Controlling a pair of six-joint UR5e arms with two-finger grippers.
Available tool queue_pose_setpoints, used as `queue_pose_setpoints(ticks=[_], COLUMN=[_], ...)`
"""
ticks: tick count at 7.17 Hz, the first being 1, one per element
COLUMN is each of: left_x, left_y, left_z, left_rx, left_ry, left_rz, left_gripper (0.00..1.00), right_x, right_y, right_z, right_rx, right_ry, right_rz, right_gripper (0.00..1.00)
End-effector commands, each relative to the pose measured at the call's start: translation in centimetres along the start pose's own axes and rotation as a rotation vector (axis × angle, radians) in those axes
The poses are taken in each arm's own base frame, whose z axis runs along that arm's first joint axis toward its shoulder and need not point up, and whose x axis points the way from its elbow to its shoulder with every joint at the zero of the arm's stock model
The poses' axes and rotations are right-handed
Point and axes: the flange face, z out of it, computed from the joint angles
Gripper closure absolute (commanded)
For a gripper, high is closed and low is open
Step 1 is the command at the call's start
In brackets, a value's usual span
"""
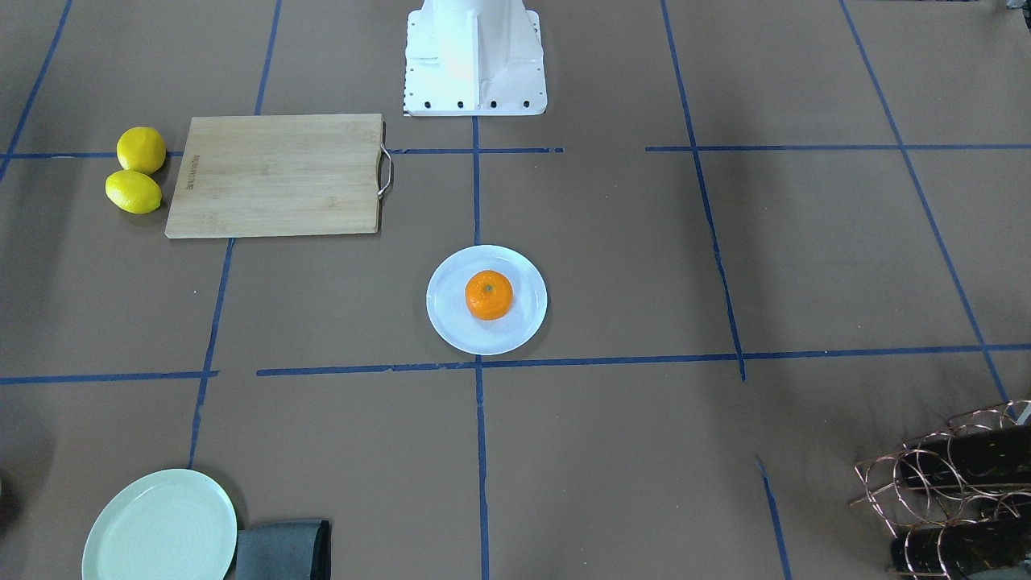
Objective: Pick orange to plate
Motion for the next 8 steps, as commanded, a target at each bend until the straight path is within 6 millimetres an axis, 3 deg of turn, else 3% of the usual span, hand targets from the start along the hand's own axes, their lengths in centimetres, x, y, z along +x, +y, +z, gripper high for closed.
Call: queue_pose_setpoints(ticks=[1,8], left_x=[0.08,0.13], left_y=[0.14,0.07], left_z=[-0.03,0.18], left_rx=[-0.004,-0.006], left_ry=[-0.002,-0.003], left_rz=[-0.002,0.005], left_gripper=[0.00,0.00], right_x=[0.15,-0.13], right_y=[0.52,0.20], right_z=[0.16,-0.10], right_rx=[-0.003,0.003], right_ry=[-0.002,0.000], right_rz=[0.032,0.053], right_gripper=[0.00,0.00])
